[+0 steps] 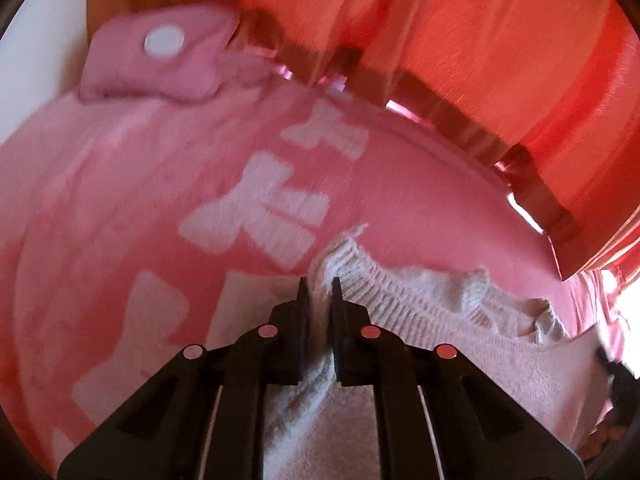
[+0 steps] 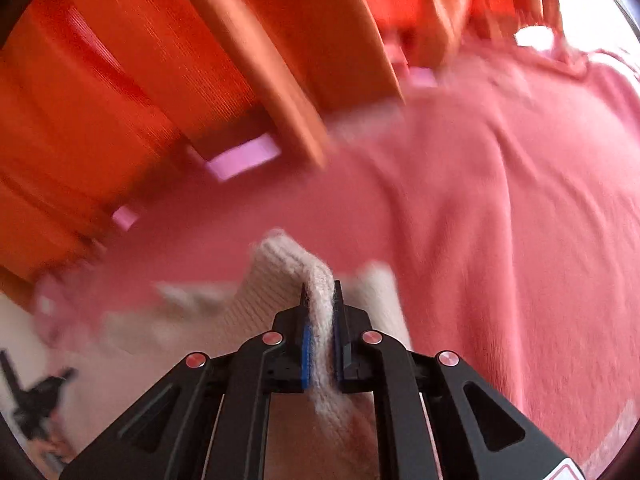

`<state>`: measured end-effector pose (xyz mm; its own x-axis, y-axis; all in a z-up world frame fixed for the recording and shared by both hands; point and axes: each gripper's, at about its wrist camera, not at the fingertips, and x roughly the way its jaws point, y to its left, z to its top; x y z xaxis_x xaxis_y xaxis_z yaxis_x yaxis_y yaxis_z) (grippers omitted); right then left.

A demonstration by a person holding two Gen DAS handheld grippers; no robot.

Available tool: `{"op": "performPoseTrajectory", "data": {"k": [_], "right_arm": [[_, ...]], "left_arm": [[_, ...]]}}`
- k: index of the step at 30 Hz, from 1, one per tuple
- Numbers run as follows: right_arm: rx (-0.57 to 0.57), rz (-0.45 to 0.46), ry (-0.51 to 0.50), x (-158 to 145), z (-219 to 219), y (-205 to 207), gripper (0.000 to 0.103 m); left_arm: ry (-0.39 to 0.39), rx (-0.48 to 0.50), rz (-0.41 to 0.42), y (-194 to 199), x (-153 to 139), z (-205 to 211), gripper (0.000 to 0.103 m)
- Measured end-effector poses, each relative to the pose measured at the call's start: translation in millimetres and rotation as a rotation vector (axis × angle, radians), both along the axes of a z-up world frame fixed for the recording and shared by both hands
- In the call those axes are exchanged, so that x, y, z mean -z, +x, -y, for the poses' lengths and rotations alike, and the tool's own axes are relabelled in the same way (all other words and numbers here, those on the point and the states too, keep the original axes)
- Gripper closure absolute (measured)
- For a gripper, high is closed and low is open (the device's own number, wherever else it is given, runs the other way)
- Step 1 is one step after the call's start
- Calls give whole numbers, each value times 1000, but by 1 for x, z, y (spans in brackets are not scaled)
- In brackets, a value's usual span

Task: Fold small clothes

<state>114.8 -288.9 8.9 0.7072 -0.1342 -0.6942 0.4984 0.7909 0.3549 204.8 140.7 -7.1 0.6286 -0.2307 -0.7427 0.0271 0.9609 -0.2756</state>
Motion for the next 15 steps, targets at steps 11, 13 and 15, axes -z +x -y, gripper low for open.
{"op": "performPoseTrajectory", "data": {"k": [11, 13, 15], "right_arm": [[-85, 163, -63, -45, -39, -19, 80], [-394, 162, -30, -44, -90, 0, 80], [-637, 54, 10, -26, -143, 19, 81]], "left_arm": [[14, -111, 116, -41, -39, -4, 39], [-29, 60, 175, -61, -50, 18, 38], [-52, 247, 151, -70, -45, 48, 36]]}}
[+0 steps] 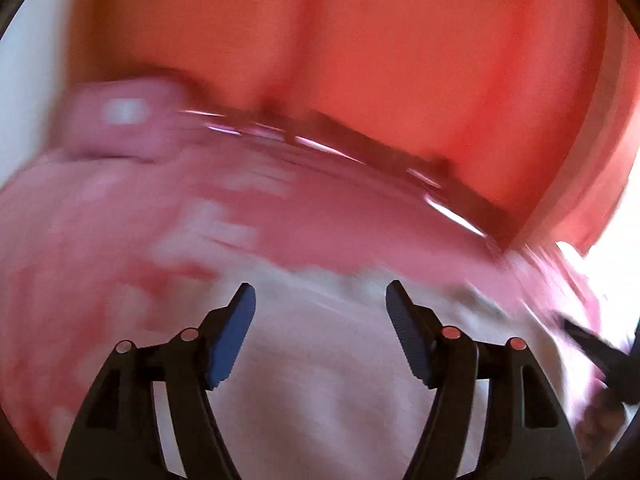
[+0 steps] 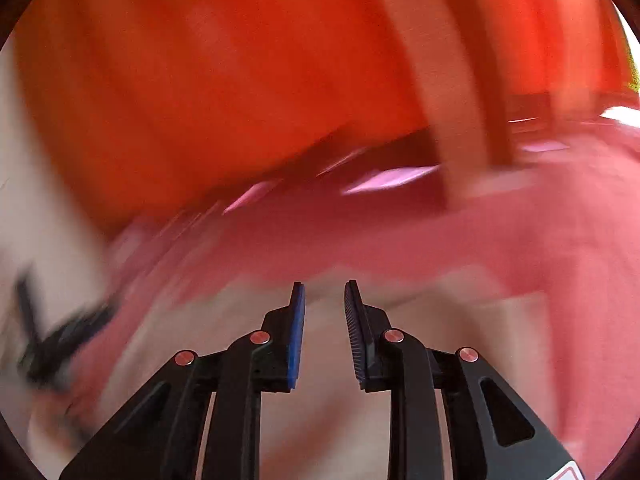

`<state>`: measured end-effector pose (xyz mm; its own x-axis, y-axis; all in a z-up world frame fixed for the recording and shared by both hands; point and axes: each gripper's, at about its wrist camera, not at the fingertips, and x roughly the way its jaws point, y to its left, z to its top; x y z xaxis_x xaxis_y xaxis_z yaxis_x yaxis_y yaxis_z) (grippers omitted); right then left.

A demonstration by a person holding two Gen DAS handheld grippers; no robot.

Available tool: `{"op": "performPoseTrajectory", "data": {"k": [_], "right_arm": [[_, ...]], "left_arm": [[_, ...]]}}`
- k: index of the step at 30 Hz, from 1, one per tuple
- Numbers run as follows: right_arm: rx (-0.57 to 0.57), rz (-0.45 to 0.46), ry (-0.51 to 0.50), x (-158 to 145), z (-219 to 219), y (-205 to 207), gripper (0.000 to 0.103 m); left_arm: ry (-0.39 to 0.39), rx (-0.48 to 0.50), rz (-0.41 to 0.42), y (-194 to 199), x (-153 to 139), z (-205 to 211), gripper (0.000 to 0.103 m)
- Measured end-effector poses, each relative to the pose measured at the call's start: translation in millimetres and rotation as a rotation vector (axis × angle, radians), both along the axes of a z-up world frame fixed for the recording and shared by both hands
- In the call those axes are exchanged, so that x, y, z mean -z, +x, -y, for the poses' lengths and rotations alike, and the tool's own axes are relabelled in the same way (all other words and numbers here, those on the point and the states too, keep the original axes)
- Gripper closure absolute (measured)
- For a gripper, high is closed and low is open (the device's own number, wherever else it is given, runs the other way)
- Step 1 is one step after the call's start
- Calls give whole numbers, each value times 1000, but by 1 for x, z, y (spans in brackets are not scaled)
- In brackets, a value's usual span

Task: Fold small clothes

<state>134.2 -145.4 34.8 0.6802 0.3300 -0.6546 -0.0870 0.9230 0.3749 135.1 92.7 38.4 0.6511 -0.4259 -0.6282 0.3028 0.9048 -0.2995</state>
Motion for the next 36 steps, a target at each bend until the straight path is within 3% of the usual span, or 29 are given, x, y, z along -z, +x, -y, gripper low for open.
{"op": "performPoseTrajectory", "data": {"k": [1, 2, 4, 6, 7, 8, 10, 13, 16, 19, 20, 22, 26, 28, 30, 31, 32, 36], "right_arm": [[-57, -29, -41, 6, -19, 4, 85], [-122, -47, -118, 13, -43, 5, 85], [-190, -71, -228, 23, -63, 5, 87], [-145, -125, -270, 32, -43, 12, 87], [-73, -174, -263, 40, -18, 16, 88], [-16, -198, -209, 42, 9, 17, 97], [101, -230, -83, 42, 57, 13, 103], [378, -269, -39, 47, 123, -12, 103], [528, -248, 39, 43, 154, -28, 101], [611, -145, -8, 22, 158, -33, 85], [623, -124, -10, 18, 160, -31, 64], [633, -116, -20, 21, 159, -21, 42], [558, -222, -111, 50, 143, 4, 42], [543, -213, -146, 49, 133, 9, 47], [505, -183, -108, 46, 133, 9, 86], [508, -166, -80, 44, 131, 9, 95], [518, -112, -51, 34, 132, 2, 95], [548, 49, 41, 1, 142, -13, 96]], "left_arm": [[21, 60, -20, -3, 5, 13, 36], [95, 121, -49, -5, 16, 33, 36], [266, 136, -82, -6, 39, 54, 36], [359, 118, -118, 0, 55, 53, 34], [358, 112, -119, 2, 58, 47, 32], [336, 88, -121, 6, 56, 35, 31], [324, 25, -126, 11, 55, 16, 31], [339, -120, -136, 26, 53, -21, 30], [352, -281, -171, 44, 56, -57, 26], [211, -348, -183, 54, 49, -81, 25], [151, -359, -182, 56, 45, -85, 21], [62, -351, -204, 62, 46, -85, 15], [23, -311, -271, 80, 61, -68, 15], [39, -314, -287, 79, 65, -57, 25], [76, -312, -273, 80, 66, -50, 43], [75, -305, -258, 78, 64, -49, 65], [56, -303, -240, 78, 59, -50, 78], [-11, -323, -155, 73, 37, -60, 96]]}}
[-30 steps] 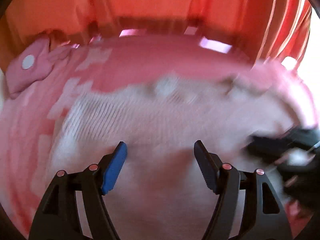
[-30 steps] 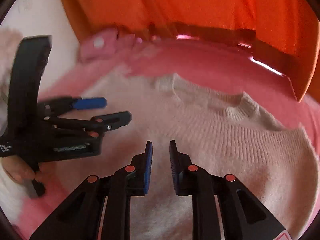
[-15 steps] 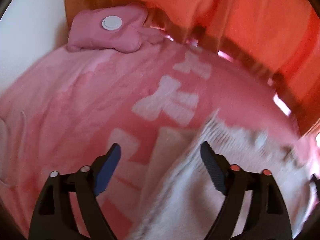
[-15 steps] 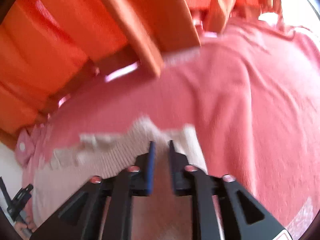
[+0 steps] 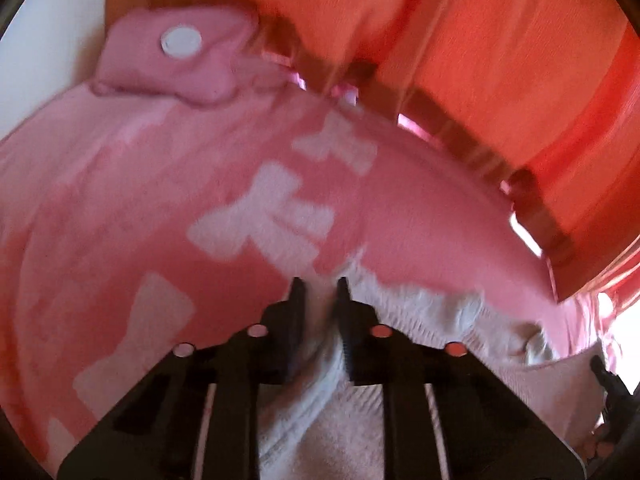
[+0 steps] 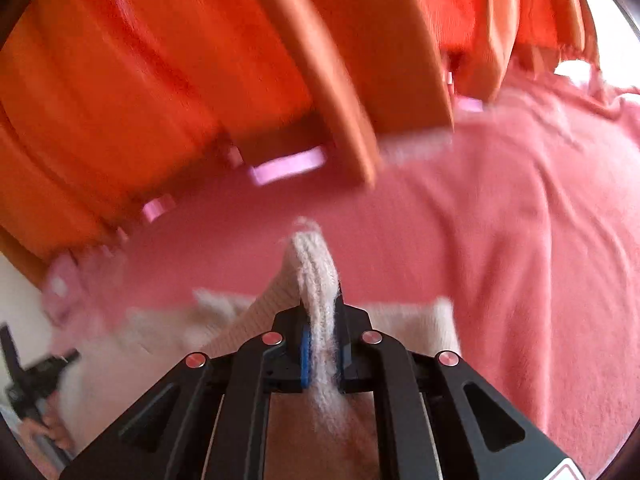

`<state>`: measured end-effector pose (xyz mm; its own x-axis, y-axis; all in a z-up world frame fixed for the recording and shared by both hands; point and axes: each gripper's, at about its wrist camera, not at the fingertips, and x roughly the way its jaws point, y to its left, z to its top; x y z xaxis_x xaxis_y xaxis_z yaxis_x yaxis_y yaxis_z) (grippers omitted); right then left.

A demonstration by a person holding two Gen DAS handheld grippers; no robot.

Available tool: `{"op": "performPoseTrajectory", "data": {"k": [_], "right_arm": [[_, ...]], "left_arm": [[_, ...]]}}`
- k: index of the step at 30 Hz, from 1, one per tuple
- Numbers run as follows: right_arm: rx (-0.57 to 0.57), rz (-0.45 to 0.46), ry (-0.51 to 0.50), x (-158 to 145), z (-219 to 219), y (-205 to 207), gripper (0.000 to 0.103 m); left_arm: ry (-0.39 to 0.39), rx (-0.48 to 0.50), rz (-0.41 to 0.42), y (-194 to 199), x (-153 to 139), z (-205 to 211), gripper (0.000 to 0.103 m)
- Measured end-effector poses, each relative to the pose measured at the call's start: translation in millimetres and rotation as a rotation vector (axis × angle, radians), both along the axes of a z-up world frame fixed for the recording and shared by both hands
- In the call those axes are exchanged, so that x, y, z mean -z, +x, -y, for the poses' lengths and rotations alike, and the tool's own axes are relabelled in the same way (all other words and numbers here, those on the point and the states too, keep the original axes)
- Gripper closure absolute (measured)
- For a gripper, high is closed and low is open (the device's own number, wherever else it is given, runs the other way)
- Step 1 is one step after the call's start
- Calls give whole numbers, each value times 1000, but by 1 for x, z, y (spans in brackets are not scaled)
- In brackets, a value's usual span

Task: Fold small clothes

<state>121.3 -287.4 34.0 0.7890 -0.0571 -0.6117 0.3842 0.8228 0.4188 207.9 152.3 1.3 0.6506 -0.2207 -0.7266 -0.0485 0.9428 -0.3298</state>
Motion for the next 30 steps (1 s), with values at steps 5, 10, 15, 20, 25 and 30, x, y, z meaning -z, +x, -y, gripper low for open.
{"op": "performPoseTrajectory", "data": {"k": [5, 10, 15, 20, 25, 30], "right_arm": [[26, -249, 94, 59, 19, 23, 96], [20, -221, 109, 54, 17, 18, 92], [9, -230, 99, 53, 14, 17, 83], [-15, -243, 79, 56, 9, 23, 72], [-29, -45, 19, 15, -3, 6, 95], [12, -50, 35, 17, 8, 7, 95]], "left_arm": [[17, -59, -79, 19, 20, -10, 95], [-125, -22, -68, 10, 10, -15, 48], [-2, 40, -77, 11, 12, 10, 37], [109, 78, -92, 15, 23, 22, 74], [41, 74, 51, 2, -9, 19, 103], [65, 29, 114, 3, -23, 13, 103]]}}
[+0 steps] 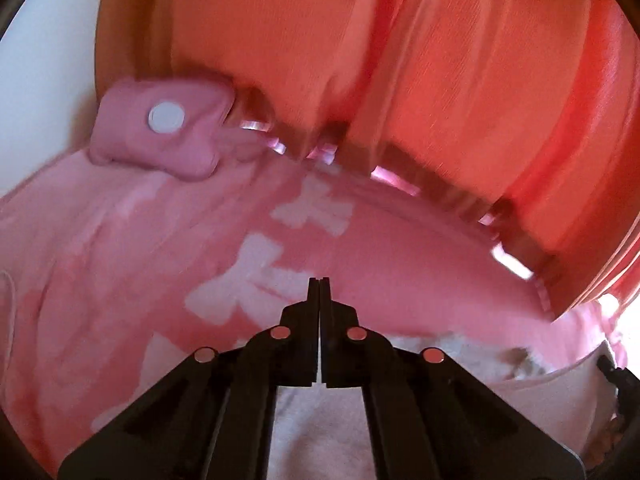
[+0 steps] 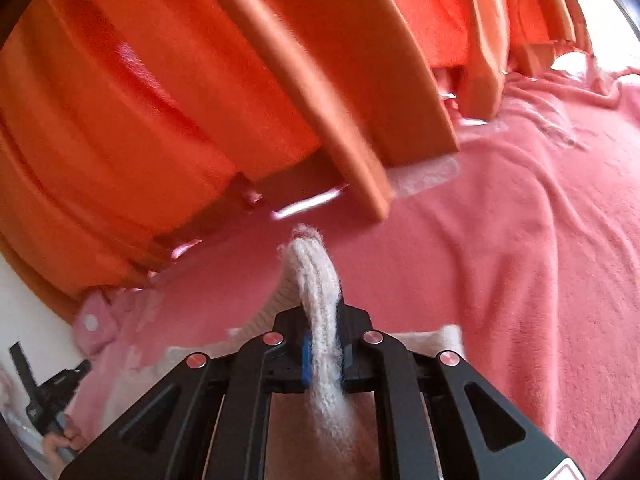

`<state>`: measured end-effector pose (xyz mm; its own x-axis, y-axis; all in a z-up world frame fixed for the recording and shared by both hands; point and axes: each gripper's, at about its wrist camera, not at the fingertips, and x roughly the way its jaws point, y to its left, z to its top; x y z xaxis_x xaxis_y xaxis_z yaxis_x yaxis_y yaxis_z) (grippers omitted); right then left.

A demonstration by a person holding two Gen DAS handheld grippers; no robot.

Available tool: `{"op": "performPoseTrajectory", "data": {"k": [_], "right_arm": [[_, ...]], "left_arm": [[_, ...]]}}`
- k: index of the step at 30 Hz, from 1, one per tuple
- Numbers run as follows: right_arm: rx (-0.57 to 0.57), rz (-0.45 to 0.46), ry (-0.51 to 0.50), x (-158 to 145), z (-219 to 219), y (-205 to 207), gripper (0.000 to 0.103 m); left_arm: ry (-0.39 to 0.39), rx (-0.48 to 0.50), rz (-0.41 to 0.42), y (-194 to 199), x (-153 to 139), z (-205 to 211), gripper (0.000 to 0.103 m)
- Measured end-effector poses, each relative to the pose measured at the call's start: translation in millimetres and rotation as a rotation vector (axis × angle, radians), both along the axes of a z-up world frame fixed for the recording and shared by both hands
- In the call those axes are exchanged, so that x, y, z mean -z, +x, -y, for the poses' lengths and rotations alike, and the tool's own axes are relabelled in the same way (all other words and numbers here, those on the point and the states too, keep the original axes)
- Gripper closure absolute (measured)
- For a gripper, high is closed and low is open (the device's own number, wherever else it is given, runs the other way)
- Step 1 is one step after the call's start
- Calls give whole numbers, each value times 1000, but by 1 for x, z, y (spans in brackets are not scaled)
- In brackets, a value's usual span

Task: Fold small clothes

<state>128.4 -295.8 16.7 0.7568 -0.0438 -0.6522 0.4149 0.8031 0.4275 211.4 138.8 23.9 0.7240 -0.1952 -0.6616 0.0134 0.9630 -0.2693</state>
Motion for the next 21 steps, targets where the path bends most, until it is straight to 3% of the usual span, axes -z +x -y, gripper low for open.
{"op": "performPoseTrajectory", "data": {"k": [2, 3, 4, 6, 8, 9, 19, 21], "right_arm": [[4, -141, 36, 31, 6, 13, 95], [-1, -166, 46, 37, 7, 15, 95], [2, -167, 60, 39, 9, 15, 94], [9, -144, 82, 35, 10, 12, 92], [9, -131, 85, 32, 9, 10, 86], [5, -132, 82, 33, 9, 10, 86], [-7, -125, 137, 35, 8, 8, 65], [-20, -152, 116, 39, 4, 12, 65]], "left_arm": [[-24, -12, -132, 12, 26, -4, 103], [-43, -26, -172, 14, 33, -8, 103], [-81, -32, -196, 15, 35, -13, 103], [-124, -9, -195, 13, 30, -18, 91], [-100, -24, -171, 7, 21, -21, 37], [-88, -33, -161, 3, 21, -18, 30], [17, 80, -200, 8, 31, 7, 30], [37, 86, -248, 12, 42, 10, 40]]}}
